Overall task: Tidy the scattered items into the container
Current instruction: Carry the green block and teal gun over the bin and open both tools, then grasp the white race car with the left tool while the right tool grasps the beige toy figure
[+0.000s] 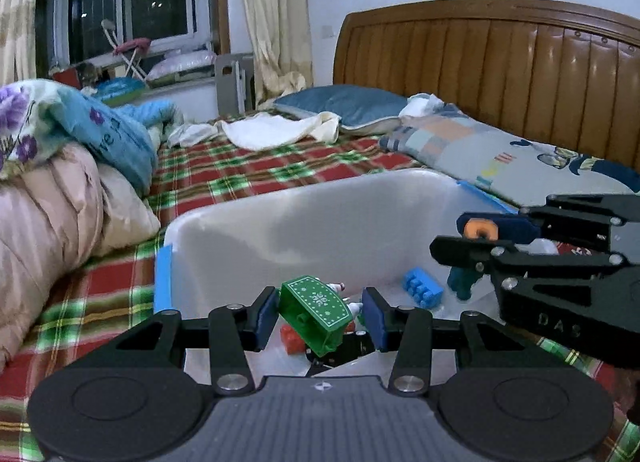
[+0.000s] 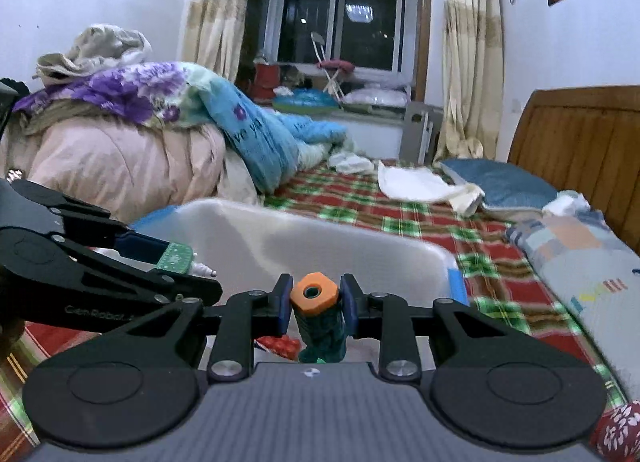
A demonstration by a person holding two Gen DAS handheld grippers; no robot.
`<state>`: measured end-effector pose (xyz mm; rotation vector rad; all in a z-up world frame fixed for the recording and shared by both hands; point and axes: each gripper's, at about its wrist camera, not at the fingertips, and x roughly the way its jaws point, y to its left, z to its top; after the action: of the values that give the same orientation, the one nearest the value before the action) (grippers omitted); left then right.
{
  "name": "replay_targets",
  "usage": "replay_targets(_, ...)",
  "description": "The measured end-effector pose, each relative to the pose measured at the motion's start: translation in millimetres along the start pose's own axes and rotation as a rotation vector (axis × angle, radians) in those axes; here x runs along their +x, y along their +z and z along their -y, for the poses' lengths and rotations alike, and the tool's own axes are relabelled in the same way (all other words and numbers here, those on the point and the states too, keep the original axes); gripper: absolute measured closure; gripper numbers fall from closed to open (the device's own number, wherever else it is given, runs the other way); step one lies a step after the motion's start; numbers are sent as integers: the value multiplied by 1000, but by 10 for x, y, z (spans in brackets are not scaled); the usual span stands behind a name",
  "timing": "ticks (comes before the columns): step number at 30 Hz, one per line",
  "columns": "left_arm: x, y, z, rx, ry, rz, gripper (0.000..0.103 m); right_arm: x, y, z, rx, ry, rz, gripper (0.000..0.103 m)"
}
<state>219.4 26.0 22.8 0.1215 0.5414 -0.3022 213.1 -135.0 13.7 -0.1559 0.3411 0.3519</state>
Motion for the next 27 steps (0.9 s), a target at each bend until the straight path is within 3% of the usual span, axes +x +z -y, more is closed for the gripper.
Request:
replay_targets(3, -55, 9, 0, 3, 19, 33, 42, 11, -24, -4, 5, 4, -1, 54)
replay_targets(5, -93, 23, -18, -3, 37, 39, 35, -19, -29, -7, 6, -1, 9, 52)
replay_targets(13, -471, -93, -21, -54, 5, 92, 34, -290, 18, -80, 9, 4, 66, 49)
replay_targets(16, -653, -228, -15, -80, -26, 109, 32, -478, -21, -116, 17, 10, 101, 36)
replay_targets(20, -777, -454, 32, -81, -25, 85, 32, -616, -141, -188, 34, 15, 90, 35)
replay_targets(27, -761, -1019, 40, -143, -18, -27, 32, -734, -509, -287, 77, 50, 32, 34)
